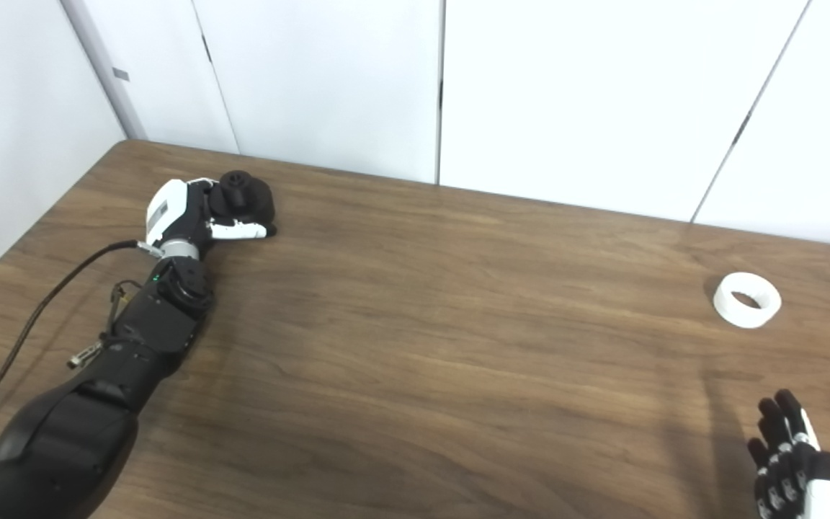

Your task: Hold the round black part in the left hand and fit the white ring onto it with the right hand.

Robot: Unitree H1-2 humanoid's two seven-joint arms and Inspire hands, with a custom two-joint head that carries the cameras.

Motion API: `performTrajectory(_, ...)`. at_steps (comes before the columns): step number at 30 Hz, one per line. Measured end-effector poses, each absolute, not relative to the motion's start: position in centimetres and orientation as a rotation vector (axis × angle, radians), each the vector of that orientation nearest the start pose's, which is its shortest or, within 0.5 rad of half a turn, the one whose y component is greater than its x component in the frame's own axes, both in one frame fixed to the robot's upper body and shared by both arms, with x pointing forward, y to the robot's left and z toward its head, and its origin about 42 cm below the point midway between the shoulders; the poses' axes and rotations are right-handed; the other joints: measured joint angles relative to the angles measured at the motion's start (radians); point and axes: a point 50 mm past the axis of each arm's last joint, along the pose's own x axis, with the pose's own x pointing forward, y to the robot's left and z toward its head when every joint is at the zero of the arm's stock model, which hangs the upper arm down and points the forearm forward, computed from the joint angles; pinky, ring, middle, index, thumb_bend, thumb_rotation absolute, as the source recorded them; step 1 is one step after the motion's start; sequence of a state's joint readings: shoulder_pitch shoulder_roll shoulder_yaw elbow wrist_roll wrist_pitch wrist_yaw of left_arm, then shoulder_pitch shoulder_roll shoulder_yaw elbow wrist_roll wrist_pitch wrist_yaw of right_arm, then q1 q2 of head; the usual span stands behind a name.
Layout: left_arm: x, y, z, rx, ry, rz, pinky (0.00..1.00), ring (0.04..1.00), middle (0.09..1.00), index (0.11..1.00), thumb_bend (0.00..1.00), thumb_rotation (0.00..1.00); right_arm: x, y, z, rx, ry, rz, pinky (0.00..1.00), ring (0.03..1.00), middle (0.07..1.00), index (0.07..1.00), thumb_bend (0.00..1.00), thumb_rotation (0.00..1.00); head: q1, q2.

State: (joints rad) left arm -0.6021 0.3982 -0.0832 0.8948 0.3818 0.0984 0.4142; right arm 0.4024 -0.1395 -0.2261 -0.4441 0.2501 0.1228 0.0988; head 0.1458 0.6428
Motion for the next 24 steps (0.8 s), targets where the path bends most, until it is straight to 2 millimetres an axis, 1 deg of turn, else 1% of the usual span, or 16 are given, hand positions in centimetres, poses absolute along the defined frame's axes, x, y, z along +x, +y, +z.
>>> performTrajectory(4, 44.7, 37.6, 11.5, 0.875, 0.188, 0.421, 1.0, 0.916, 0.777, 0.484, 0.52, 0.05, 14.6, -31.3, 13.8, 0.022, 0.03, -0.14, 1.0, 1.0, 0.967, 0.957, 0.63, 1.0, -0.012, 0.002)
performTrajectory(8, 44.4, 37.6, 11.5, 0.879, 0.158, 0.41, 1.0, 0.9, 0.773, 0.484, 0.52, 0.05, 14.7, -31.1, 13.8, 0.013, 0.034, -0.139, 1.0, 1.0, 0.961, 0.952, 0.63, 1.0, -0.023, 0.002)
performTrajectory(10, 43.9, 37.4, 11.6, 0.88, 0.135, 0.386, 1.0, 0.902, 0.779, 0.484, 0.52, 0.05, 14.7, -30.9, 13.7, 0.009, 0.036, -0.142, 1.0, 1.0, 0.958, 0.95, 0.62, 1.0, -0.028, 0.003)
performTrajectory(13, 42.6, 36.5, 12.0, 0.864, 0.098, 0.325, 1.0, 0.918, 0.799, 0.485, 0.52, 0.05, 14.7, -30.8, 13.7, -0.002, 0.036, -0.146, 1.0, 1.0, 0.96, 0.953, 0.62, 1.0, -0.046, 0.006)
performTrajectory(15, 42.0, 36.1, 12.3, 0.855, 0.103, 0.292, 1.0, 0.933, 0.814, 0.485, 0.52, 0.05, 14.7, -30.7, 13.8, -0.003, 0.033, -0.146, 1.0, 1.0, 0.959, 0.954, 0.63, 1.0, -0.054, 0.009)
performTrajectory(18, 41.2, 35.5, 14.0, 0.852, 0.09, 0.259, 1.0, 0.94, 0.82, 0.485, 0.52, 0.05, 14.8, -30.3, 13.9, -0.015, 0.032, -0.138, 1.0, 1.0, 0.955, 0.951, 0.63, 1.0, -0.066, 0.012)
performTrajectory(21, 40.5, 34.9, 16.5, 0.864, 0.029, 0.23, 1.0, 0.941, 0.813, 0.484, 0.52, 0.05, 14.9, -29.9, 14.3, -0.021, 0.02, -0.126, 1.0, 1.0, 0.952, 0.948, 0.62, 1.0, -0.078, 0.017)
performTrajectory(24, 39.5, 34.0, 18.4, 0.871, -0.007, 0.196, 1.0, 0.934, 0.807, 0.484, 0.52, 0.05, 14.9, -29.7, 14.5, -0.022, 0.012, -0.124, 1.0, 1.0, 0.948, 0.943, 0.61, 1.0, -0.089, 0.023)
